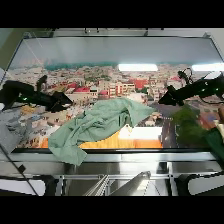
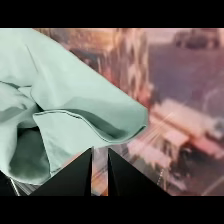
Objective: Fold the shirts.
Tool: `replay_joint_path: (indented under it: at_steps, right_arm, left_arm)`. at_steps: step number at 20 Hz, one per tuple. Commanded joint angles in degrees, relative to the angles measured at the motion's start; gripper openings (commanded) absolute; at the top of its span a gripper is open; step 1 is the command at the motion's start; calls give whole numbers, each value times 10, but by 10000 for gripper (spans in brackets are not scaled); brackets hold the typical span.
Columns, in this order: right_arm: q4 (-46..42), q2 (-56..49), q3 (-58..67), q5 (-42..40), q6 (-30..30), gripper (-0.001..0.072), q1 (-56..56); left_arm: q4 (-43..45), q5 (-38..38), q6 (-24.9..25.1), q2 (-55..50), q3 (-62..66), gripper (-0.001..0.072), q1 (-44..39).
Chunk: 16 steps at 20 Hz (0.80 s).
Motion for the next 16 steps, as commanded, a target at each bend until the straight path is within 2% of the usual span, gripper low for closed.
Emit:
replay_joint_path:
  at_steps: [1,7,12,13,14,15,16]
  right_arm:
    - [-34,5,-1,10,11,134,-8]
    - [-53,5,-1,21,16,134,-19]
    - [-53,5,-1,37,17,135,-19]
    - [-53,5,-1,40,18,172,-19]
    - [-53,5,-3,39,24,372,-18]
    - [-53,5,-6,34,33,495,-15]
    - [-51,5,-10,22,41,502,-13]
  left_arm:
    - [-2,33,-16,-116,111,716,-55]
    - [-1,87,-65,-232,254,715,-139]
    - [1,197,-104,-306,364,697,-184]
    - [6,206,-109,-312,376,682,-190]
    - [6,206,-110,-314,383,485,-194]
    - [6,197,-109,-314,385,292,-196]
    - [5,181,-109,-314,385,197,-196]
